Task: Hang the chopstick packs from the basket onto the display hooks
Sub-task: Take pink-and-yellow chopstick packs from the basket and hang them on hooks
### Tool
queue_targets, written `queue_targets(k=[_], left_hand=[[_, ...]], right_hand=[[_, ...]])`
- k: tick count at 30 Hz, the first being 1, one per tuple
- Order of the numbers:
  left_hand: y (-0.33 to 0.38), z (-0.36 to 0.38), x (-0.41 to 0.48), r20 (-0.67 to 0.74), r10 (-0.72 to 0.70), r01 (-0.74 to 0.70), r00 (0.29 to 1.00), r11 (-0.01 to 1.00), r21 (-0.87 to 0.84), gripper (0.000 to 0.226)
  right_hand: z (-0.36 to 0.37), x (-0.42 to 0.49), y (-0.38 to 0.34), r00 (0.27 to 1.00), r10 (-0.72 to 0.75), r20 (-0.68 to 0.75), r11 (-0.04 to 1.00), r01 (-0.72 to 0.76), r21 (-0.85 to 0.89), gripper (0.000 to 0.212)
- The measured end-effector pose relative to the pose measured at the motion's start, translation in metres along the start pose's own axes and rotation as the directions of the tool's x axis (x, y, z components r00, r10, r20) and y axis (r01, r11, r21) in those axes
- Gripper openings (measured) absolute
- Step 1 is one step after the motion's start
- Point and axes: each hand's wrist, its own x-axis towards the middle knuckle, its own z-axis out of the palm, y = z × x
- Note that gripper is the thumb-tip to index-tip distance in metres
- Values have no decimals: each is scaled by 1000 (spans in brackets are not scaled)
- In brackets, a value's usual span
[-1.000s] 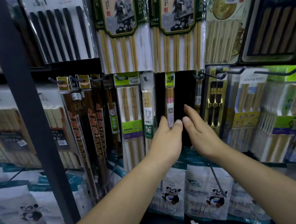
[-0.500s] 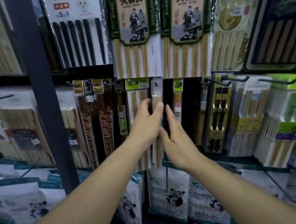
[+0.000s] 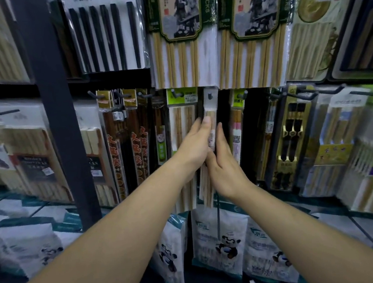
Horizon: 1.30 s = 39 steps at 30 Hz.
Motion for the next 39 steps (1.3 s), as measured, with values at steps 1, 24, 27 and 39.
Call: queue_targets(k=[1,24,27,39], left_hand=[[-2,0,0,-13,-1,1,1000,1000,-3,60],[-32,-19,-87,-197,78,-49,977,988,146,34],[-70,-31,-120,-254,16,33,967,982,186,19],[-318,-59,-329,-460,-619,763,636,416,495,56]], right_hand=[[1,0,1,1000,2,1,1000,-2,9,70],[-13,-92,8,998,62,-13,998,-61,25,58],[1,-139,33,994,105,32,991,-102,-83,34],[138,-347,194,608,574,549,818,-391,-421,15]])
